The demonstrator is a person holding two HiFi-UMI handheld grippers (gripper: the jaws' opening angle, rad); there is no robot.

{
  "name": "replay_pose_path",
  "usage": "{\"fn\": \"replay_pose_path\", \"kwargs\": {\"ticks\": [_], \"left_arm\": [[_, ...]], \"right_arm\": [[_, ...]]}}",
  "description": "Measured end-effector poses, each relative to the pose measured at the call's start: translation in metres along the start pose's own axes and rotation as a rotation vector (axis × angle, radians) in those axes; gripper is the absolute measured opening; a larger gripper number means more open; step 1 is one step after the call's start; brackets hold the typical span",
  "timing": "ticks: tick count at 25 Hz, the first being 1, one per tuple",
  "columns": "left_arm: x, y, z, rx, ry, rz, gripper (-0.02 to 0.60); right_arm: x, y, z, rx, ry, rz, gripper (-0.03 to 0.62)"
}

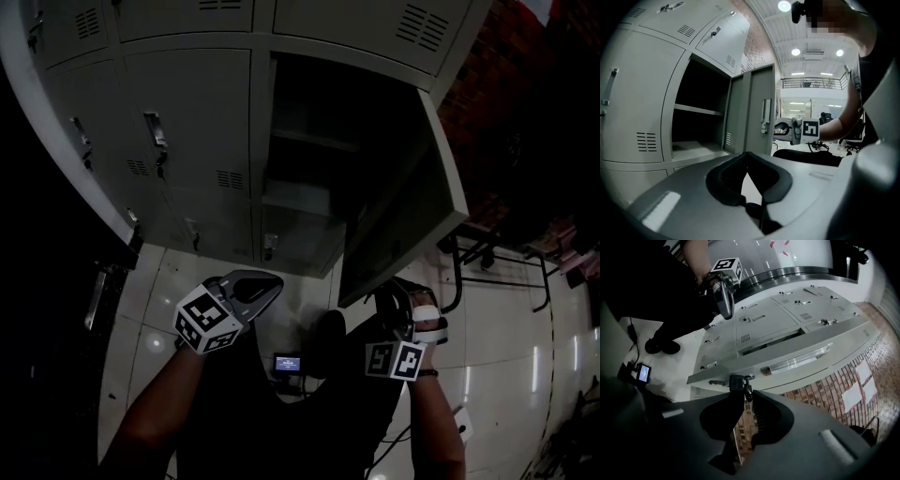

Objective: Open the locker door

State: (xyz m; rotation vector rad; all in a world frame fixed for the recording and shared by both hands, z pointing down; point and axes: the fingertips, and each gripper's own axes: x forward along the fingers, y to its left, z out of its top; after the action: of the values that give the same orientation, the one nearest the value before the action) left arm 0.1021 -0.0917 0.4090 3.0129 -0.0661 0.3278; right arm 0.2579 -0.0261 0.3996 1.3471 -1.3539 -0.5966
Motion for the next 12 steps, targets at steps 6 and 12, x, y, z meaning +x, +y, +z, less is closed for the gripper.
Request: {"fn": "replay_pose_path", "kwargs": {"ticks": [6, 12], "left_arm": [[0.013, -0.008, 0.001, 0.002, 0.005, -0.015, 0.012], [0.019, -0.034, 0.003, 0.017, 0.013, -0.133, 0.012]], "right_arm": [[-0.025, 0.0, -0.027, 0.21, -0.016, 0.046, 0.154], [-0.069, -0.004, 0.003, 0.698, -0.338, 0.208, 0.036]]}}
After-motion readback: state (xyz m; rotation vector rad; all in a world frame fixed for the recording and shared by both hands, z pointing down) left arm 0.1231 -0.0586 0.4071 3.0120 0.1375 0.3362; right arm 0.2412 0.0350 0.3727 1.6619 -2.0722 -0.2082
